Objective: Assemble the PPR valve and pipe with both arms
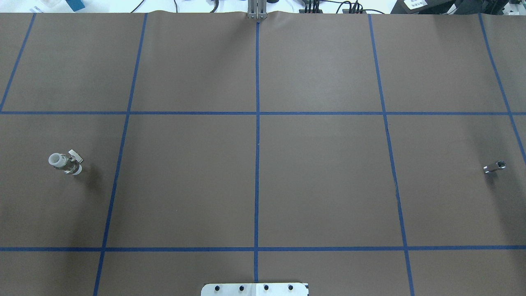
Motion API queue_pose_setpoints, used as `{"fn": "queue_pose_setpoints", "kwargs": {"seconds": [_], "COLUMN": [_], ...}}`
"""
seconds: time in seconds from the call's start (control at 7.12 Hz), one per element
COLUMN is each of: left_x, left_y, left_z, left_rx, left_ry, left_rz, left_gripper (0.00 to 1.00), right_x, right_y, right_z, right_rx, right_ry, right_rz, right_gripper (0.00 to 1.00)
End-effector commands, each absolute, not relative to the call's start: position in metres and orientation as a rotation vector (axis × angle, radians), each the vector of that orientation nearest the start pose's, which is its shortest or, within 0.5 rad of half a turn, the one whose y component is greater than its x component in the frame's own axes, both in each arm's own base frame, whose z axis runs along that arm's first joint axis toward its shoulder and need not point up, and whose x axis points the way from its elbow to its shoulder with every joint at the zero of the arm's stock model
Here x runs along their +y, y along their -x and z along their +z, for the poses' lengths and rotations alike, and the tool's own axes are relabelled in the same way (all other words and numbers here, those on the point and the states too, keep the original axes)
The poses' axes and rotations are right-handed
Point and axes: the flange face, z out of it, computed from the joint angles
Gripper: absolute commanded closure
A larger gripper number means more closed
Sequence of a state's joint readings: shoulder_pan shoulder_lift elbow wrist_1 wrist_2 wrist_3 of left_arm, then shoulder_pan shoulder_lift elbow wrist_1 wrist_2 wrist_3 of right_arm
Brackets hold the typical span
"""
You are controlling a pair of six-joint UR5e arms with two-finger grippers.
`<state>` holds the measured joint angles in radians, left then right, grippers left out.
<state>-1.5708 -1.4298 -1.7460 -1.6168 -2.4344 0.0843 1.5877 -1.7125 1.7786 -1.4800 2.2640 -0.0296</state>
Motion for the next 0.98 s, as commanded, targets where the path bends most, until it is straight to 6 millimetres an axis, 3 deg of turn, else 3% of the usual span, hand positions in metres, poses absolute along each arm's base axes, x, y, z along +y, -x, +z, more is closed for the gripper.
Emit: {"fn": "queue_pose_setpoints", "kwargs": {"seconds": [0.0,0.42,0.84], "left_x": [-0.436,-0.441,-0.471], "left_y": [0.058,0.058,0.058], "left_z": [0.626,0.615,0.577], "left_rx": [0.858,0.847,0.841], "left_ry": [-0.113,-0.131,-0.247], "left_rz": [0.114,0.118,0.170], "left_gripper": [0.00,0.00,0.00], "right_x": [-0.439,-0.436,-0.433], "right_y": [-0.077,-0.077,-0.074], "right_z": [0.622,0.630,0.635], "right_rx": [-0.688,-0.690,-0.729], "right_ry": [-0.160,-0.146,-0.130], "right_rz": [-0.066,-0.063,-0.059], "right_gripper": [0.00,0.00,0.00]}}
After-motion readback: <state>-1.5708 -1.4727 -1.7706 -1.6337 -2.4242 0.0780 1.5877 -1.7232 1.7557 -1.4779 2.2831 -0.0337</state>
